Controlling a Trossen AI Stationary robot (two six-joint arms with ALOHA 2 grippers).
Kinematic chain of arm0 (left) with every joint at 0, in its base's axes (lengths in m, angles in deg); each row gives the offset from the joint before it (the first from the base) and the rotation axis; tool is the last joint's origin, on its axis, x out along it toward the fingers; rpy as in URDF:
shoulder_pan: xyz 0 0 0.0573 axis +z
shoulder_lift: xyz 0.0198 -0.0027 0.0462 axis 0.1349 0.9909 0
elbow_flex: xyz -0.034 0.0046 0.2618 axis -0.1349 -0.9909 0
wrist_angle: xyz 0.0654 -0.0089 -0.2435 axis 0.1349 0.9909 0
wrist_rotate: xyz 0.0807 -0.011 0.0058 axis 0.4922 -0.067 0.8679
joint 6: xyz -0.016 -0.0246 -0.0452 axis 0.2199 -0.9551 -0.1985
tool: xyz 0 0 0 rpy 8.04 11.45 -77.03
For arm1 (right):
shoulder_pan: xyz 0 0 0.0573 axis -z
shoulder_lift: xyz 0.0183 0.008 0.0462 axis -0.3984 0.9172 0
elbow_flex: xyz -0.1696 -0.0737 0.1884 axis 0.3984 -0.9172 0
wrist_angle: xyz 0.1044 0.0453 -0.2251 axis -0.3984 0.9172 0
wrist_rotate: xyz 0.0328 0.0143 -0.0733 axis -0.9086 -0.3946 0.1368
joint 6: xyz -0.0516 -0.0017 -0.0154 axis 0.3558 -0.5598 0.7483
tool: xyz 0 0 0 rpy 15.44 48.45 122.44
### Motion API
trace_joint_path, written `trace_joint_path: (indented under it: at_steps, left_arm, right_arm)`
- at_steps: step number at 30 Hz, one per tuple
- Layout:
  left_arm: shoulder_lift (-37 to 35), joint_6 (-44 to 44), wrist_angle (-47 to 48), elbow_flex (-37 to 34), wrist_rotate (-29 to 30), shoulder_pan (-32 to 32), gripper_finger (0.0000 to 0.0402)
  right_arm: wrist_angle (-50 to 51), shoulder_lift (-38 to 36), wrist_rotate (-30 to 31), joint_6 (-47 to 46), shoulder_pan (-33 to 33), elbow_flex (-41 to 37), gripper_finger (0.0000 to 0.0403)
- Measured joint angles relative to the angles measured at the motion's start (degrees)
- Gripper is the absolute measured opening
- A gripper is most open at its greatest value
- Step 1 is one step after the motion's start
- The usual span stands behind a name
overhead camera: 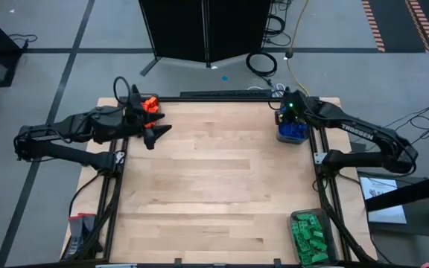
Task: Sort blocks
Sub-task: Put the blue game piece into the top right black bin, then return to Home Position
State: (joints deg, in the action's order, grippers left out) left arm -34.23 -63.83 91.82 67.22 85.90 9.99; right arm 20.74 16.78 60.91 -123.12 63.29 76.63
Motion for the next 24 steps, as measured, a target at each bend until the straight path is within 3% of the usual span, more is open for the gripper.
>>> trace_joint_path:
  at_steps: [10,12,18,21,24]
  left_arm:
    - [-0.08,1.47,3.57,-0.02,-0.31,0.0,0.0303]
    - [-0.22,1.47,3.57,-0.02,-0.1,0.0,0.0303]
    - [-0.43,1.65,3.73,-0.02,1.87,0.0,0.0303]
    - [-0.42,1.67,3.16,-0.04,1.9,0.0,0.0303]
    - [-0.83,-0.02,1.98,-0.08,1.36,-0.01,0.0303]
  right_arm:
    - [3.96,4.02,-5.51,-0.61,5.18,-0.61,0.0082]
    - [4.74,4.16,-5.84,-0.57,5.18,-0.61,0.0113]
    - [5.87,4.03,-6.7,1.62,5.18,-0.61,0.0264]
    - [6.04,3.64,-7.71,3.55,5.18,-0.6,0.0302]
    - [6.49,1.64,-13.29,9.58,4.9,0.96,0.0317]
